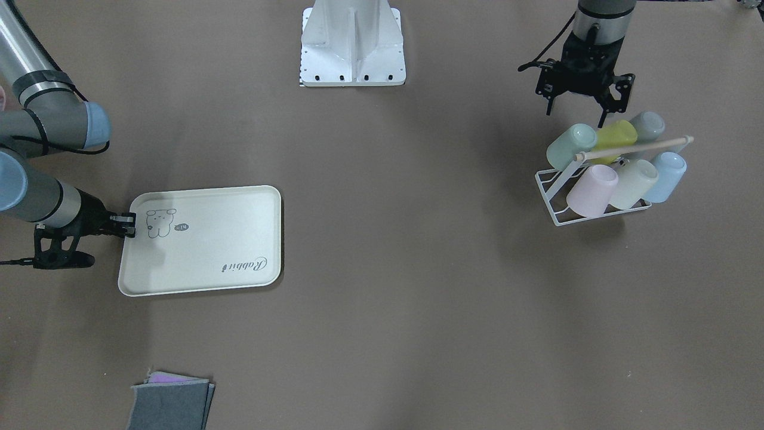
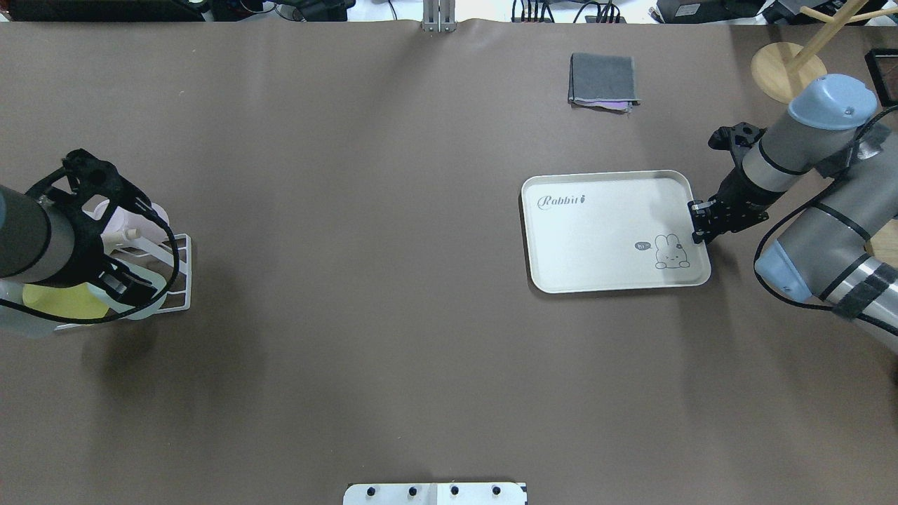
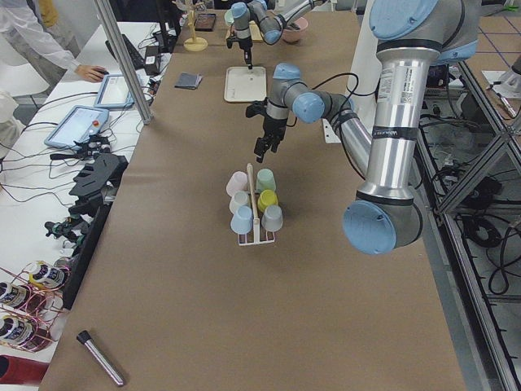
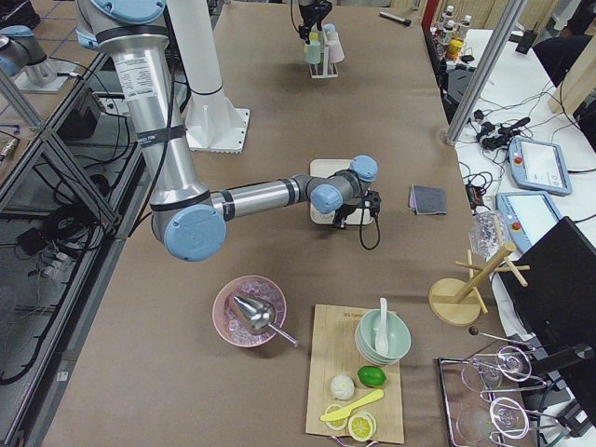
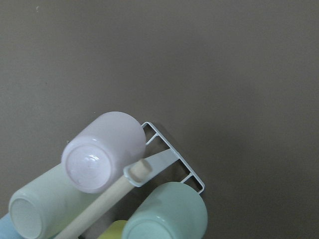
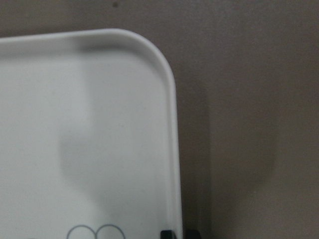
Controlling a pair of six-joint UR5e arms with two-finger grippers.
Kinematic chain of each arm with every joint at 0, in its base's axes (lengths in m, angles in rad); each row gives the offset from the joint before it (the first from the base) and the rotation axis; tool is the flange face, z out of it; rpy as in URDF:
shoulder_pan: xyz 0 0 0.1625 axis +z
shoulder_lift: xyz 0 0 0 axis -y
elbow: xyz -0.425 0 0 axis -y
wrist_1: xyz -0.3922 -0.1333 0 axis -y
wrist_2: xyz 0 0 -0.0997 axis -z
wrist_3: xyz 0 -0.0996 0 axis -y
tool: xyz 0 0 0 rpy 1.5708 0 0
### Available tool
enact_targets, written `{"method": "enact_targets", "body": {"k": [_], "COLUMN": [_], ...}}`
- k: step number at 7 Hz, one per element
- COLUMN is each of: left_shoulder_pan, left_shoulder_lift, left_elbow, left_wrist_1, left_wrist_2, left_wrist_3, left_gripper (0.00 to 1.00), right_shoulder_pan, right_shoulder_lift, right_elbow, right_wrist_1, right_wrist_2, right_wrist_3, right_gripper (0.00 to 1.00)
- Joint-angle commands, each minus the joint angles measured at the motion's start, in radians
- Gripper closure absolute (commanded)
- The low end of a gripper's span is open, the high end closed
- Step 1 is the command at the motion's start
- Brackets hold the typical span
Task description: Pick up and place green cup on tray
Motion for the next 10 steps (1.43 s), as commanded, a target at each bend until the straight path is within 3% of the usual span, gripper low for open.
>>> {"method": "enact_targets", "body": {"k": [1,2,3,5,7,8,10], "left_shoulder_pan": [0.111,0.189,0.241,0.251,0.294,0.37,0.441], "left_shoulder_lift": [-0.223,-0.337,-0.345,-0.285,-0.262,-0.216,-0.174], "left_elbow": [-0.047,-0.055,-0.046,-0.048,-0.042,-0.035,-0.026], "left_wrist_1": [0.352,0.55,0.58,0.581,0.586,0.587,0.592], "left_wrist_2": [0.11,0.194,0.309,0.413,0.531,0.607,0.68], "left_wrist_3": [0.058,0.076,0.149,0.339,0.566,0.577,0.658], "left_gripper": [0.02,0.02,0.02,0.02,0.03,0.03,0.03], "right_shoulder_pan": [0.0,0.0,0.006,0.015,0.047,0.072,0.07], "right_shoulder_lift": [0.004,0.004,0.004,0.001,-0.026,-0.031,-0.028], "right_elbow": [0.001,0.002,0.004,0.007,0.068,0.094,0.16], "right_wrist_1": [-0.004,-0.004,-0.004,-0.004,-0.006,-0.007,-0.015], "right_wrist_2": [-0.002,0.0,0.001,0.008,0.055,0.108,0.121], "right_wrist_3": [0.011,0.012,0.012,0.012,0.009,0.011,0.017], "right_gripper": [0.93,0.99,1.0,1.0,1.0,1.0,1.0]}}
